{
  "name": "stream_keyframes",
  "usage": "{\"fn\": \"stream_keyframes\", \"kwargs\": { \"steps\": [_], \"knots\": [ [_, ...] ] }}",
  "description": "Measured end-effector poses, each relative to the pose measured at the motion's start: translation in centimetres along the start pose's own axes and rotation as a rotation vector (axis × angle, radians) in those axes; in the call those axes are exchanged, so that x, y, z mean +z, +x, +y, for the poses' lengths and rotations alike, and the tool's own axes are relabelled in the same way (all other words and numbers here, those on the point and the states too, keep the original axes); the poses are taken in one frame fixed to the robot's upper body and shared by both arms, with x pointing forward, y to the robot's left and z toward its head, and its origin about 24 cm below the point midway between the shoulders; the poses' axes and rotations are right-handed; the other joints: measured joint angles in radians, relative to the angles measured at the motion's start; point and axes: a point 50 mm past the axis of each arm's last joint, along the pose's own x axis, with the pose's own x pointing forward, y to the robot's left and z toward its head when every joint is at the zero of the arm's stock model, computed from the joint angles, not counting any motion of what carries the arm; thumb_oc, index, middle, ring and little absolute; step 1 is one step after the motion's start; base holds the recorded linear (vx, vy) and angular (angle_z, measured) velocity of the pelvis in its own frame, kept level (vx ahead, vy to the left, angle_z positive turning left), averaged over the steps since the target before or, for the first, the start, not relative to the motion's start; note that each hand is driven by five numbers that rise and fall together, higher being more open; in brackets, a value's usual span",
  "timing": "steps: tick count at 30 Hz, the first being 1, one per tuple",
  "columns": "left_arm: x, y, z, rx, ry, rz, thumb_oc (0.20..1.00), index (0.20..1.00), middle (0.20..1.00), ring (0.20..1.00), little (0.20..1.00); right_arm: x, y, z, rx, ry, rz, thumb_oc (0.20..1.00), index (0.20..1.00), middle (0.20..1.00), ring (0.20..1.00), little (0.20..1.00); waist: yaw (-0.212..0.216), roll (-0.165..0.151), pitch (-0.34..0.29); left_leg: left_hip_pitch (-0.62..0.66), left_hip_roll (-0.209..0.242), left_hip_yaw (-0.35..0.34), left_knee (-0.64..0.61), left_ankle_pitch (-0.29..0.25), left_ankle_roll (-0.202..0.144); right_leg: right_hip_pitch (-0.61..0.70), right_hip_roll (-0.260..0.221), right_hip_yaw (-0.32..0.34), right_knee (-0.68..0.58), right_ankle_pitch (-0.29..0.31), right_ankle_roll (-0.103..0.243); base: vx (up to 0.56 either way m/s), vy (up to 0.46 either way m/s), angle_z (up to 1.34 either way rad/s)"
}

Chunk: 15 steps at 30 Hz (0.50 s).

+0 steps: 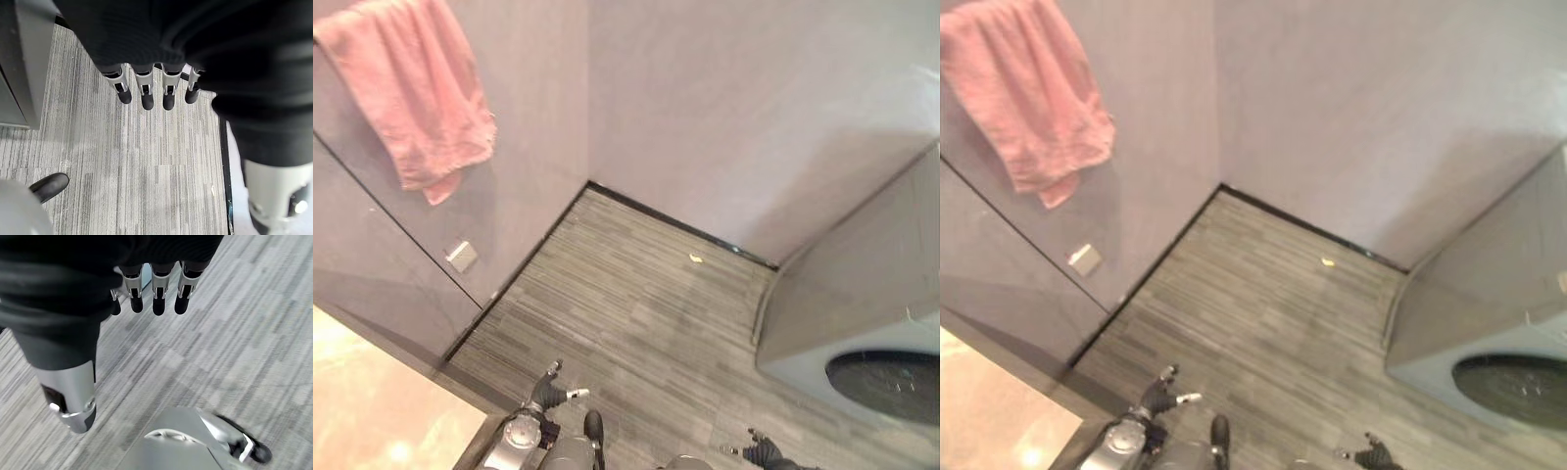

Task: Put brush and paste in cup on sink, flatten towel.

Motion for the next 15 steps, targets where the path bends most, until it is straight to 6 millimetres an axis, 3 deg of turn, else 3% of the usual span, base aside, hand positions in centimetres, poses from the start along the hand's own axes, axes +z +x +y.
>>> {"fn": "stream_keyframes", "kwargs": {
  "steps": [2, 4, 5, 6, 7, 9, 10, 11, 12, 15],
  "knots": [
    [-0.3, -0.1, -0.2, -0.009, 0.001, 0.019, 1.000, 1.000, 1.000, 1.000, 1.000, 0.3, 0.0, 0.0, 0.001, 0.001, -0.013, 1.000, 1.000, 1.000, 1.000, 1.000, -0.035, 0.029, 0.009, 0.022, 0.014, -0.037, -0.025, 0.019, -0.011, -0.024, 0.002, -0.061, -0.135, -0.017, -0.012, 0.13, 0.026, 0.61],
    [-0.6, -0.2, 0.0, 0.000, -0.005, 0.029, 1.000, 1.000, 1.000, 1.000, 1.000, 0.1, 0.0, -0.3, -0.011, 0.006, -0.006, 1.000, 1.000, 1.000, 1.000, 1.000, -0.040, 0.050, 0.013, 0.038, 0.020, -0.077, -0.031, 0.011, -0.012, -0.105, -0.015, -0.075, -0.284, 0.030, -0.010, 0.16, 0.013, 0.58],
    [-0.6, -0.1, 0.6, 0.009, 0.007, 0.029, 1.000, 1.000, 1.000, 1.000, 1.000, 0.2, 0.0, -0.6, -0.017, 0.005, -0.009, 1.000, 1.000, 1.000, 1.000, 1.000, -0.043, 0.055, 0.015, 0.037, 0.026, -0.100, -0.027, 0.004, -0.021, -0.131, -0.011, -0.074, -0.368, 0.073, 0.011, 0.17, -0.002, 0.40],
    [-0.6, -0.1, 0.6, 0.009, 0.008, 0.029, 1.000, 1.000, 1.000, 1.000, 1.000, 0.2, 0.0, -0.6, -0.017, 0.004, -0.009, 1.000, 1.000, 1.000, 1.000, 1.000, -0.043, 0.055, 0.015, 0.037, 0.027, -0.101, -0.026, 0.003, -0.022, -0.132, -0.010, -0.074, -0.371, 0.076, 0.013, 0.17, -0.019, 0.43],
    [-0.5, 0.0, 1.6, 0.028, 0.028, 0.027, 1.000, 1.000, 1.000, 1.000, 1.000, 0.3, 0.1, -0.6, -0.017, 0.003, -0.010, 1.000, 1.000, 1.000, 1.000, 1.000, -0.039, 0.050, 0.014, 0.039, 0.034, -0.124, -0.013, -0.008, -0.040, -0.152, -0.010, -0.063, -0.467, 0.141, 0.022, 0.11, -0.020, 0.49],
    [-0.4, 0.1, 2.6, 0.046, 0.050, 0.025, 1.000, 1.000, 1.000, 1.000, 1.000, 0.0, 0.0, -0.4, -0.014, 0.001, 0.001, 1.000, 1.000, 1.000, 1.000, 1.000, -0.041, 0.034, 0.006, 0.038, 0.034, -0.161, 0.015, -0.033, -0.080, -0.144, -0.016, -0.048, -0.563, 0.211, 0.029, 0.17, -0.019, 0.62],
    [-0.3, 0.1, 3.0, 0.055, 0.058, 0.022, 1.000, 1.000, 1.000, 1.000, 1.000, -0.2, 0.0, -0.2, -0.009, 0.001, 0.010, 1.000, 1.000, 1.000, 1.000, 1.000, -0.040, 0.023, 0.007, 0.037, 0.029, -0.174, 0.031, -0.044, -0.097, -0.136, -0.019, -0.037, -0.577, 0.213, 0.036, 0.21, -0.015, 0.61],
    [-0.4, 0.0, 3.9, 0.070, 0.080, 0.025, 1.000, 1.000, 1.000, 1.000, 1.000, -0.5, -0.1, 0.4, 0.006, 0.003, 0.021, 1.000, 1.000, 1.000, 1.000, 1.000, -0.040, -0.008, 0.006, 0.041, 0.022, -0.196, 0.061, -0.076, -0.118, -0.113, -0.028, 0.000, -0.594, 0.225, 0.035, 0.21, -0.021, 0.85],
    [-0.4, 0.1, 3.9, 0.071, 0.080, 0.027, 1.000, 1.000, 1.000, 1.000, 1.000, -0.9, -0.1, 0.4, 0.005, -0.005, 0.037, 1.000, 1.000, 1.000, 1.000, 1.000, -0.049, 0.011, 0.000, 0.038, 0.051, -0.218, 0.101, -0.099, -0.150, -0.087, 0.028, 0.031, -0.591, 0.236, 0.040, 0.24, -0.052, 0.79],
    [-0.2, 0.2, 3.4, 0.059, 0.075, 0.015, 1.000, 1.000, 1.000, 1.000, 1.000, -0.6, 0.0, -0.2, -0.008, -0.013, 0.033, 1.000, 1.000, 1.000, 1.000, 1.000, -0.053, 0.024, -0.004, 0.043, 0.088, -0.201, 0.115, -0.120, -0.161, -0.081, 0.067, 0.020, -0.558, 0.234, -0.001, 0.24, -0.048, 0.39]
  ]
}}
